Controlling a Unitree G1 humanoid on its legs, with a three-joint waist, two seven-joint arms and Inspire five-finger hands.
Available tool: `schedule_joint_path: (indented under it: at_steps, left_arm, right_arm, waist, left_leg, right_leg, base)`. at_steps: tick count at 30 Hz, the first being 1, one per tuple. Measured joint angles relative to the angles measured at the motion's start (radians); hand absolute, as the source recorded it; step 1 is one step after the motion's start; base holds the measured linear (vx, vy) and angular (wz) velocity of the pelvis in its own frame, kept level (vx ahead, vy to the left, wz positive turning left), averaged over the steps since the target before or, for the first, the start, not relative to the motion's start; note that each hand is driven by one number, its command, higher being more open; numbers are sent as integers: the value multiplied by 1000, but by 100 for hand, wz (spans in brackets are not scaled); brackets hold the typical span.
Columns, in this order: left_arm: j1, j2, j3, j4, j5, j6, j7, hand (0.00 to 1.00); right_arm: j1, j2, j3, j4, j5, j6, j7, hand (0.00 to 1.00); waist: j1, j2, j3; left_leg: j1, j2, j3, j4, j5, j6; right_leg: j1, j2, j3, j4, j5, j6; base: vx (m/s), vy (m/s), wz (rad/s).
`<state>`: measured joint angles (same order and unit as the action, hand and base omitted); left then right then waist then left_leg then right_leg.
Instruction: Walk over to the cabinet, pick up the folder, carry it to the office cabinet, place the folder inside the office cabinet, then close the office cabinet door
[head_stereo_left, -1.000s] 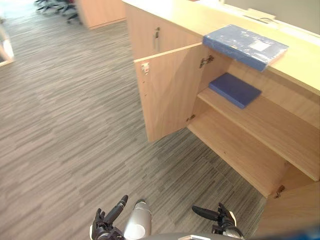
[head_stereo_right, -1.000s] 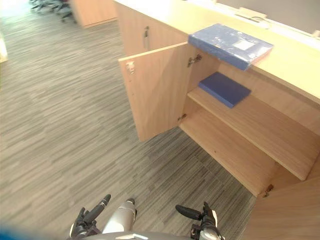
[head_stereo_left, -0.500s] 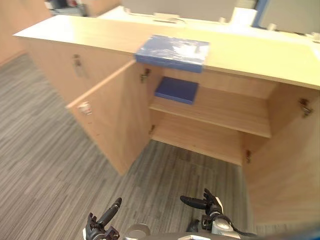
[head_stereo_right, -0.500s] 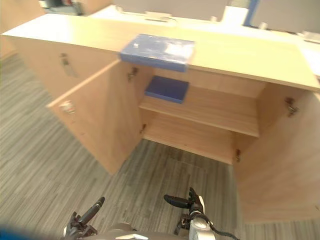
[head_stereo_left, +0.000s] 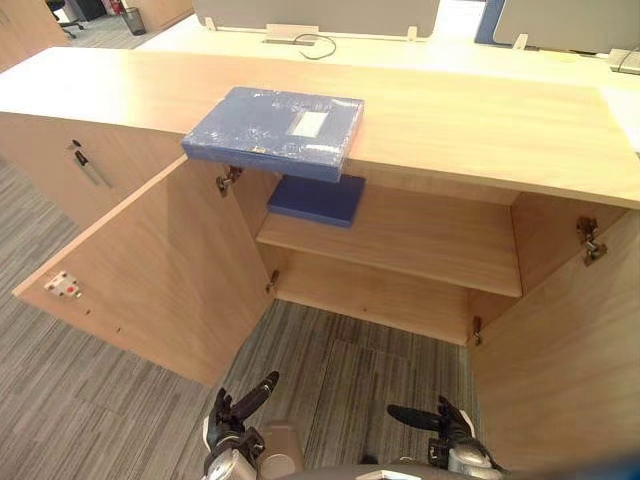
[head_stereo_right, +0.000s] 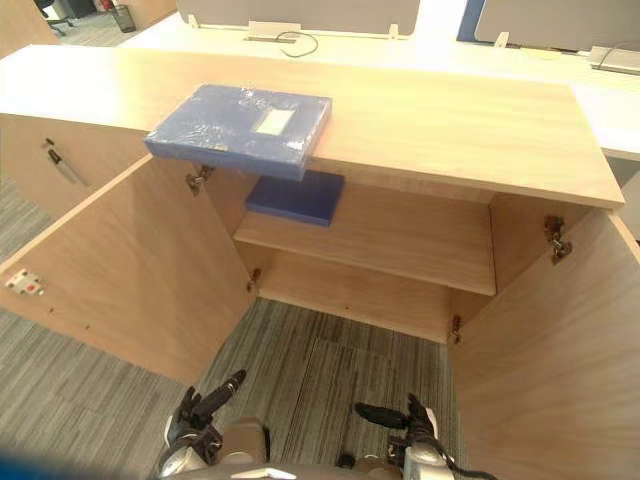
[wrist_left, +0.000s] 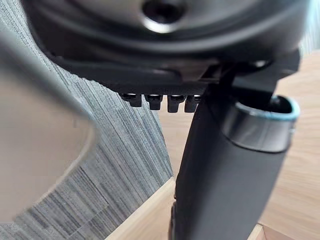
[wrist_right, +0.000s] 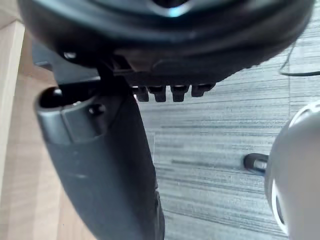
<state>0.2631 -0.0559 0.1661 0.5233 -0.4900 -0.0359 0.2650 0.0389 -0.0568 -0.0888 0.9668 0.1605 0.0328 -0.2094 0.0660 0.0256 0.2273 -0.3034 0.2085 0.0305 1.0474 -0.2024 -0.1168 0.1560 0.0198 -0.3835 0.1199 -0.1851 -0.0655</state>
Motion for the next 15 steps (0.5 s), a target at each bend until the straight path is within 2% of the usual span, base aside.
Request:
schedule_joint_path:
  at_steps: [1,2,4,5,6,7,8,10,13,15]
  left_arm:
    - [4,-1,12,0,0,1,0,100]
    - [7,0,17,0,0,2,-3,100]
    - [5,2,26,-1,-1,2,-13,100]
    - [10,-1,23,-1,-1,2,-18,100]
    - [18,-3,15,-1,-2,2,-23,100]
    - [12,2,17,0,-1,2,-34,100]
    - [2,-2,30,-8,0,-1,-34,100]
    - [2,-2,31,-12,0,-2,-32,100]
    - [9,-2,29,-6,0,2,-29,100]
    - [29,-3,25,-6,0,5,-30,100]
  right_arm:
    - [-5,1,-12,13,6,1,-4,100]
    - [-11,3,-23,17,21,1,-9,100]
    - [-17,10,-50,17,39,1,-13,100]
    - [-10,10,-53,8,38,1,-16,100]
    - [2,7,-53,-1,37,0,-15,100]
    - [18,19,-67,-14,36,0,-13,100]
    - [26,42,-69,-25,36,0,-12,100]
    - [26,71,-66,-57,34,-4,-10,100]
    - [24,105,-43,-78,-3,-13,15,100]
    - [32,122,-43,-75,-9,-8,26,100]
  waist:
    - [16,-9,6]
    - [29,-15,17]
    - [33,-20,23]
    - [31,-8,21]
    - [31,9,13]
    - [26,-5,5]
    - [29,-33,-7]
    - [36,-46,-16]
    - [38,-45,-22]
    - [38,-36,-26]
  left_leg:
    - [-7,-15,12,-48,-19,2]
    - [-8,-49,13,-163,-31,15]
    - [-5,-96,2,-352,-22,25]
    - [14,-124,-11,-534,66,61]
    - [24,-126,-23,-610,176,92]
    - [47,-140,-16,-620,142,130]
    - [64,-169,-10,-649,144,133]
    - [106,-193,3,-708,147,138]
    - [158,-217,28,-783,163,151]
    - [201,-230,42,-858,181,151]
  right_leg:
    - [11,-6,32,-2,1,1]
    - [26,-19,67,-1,0,1]
    - [42,-37,97,2,-5,12]
    - [60,-39,109,12,-21,42]
    - [71,-30,114,16,-36,66]
    - [94,-43,115,30,-76,96]
    - [85,-84,115,54,-85,107]
    - [82,-113,122,71,-85,107]
    - [92,-142,145,65,-75,124]
    - [70,-160,151,108,-68,152]
  base:
    - [429,84,-100]
    - [408,143,-98]
    - [328,163,-66]
    - [279,147,-37]
    - [348,184,-18]
    - [328,163,9]
    - [302,149,11]
    - [240,99,-7]
    - [159,16,-18]
    - [71,-17,-20]
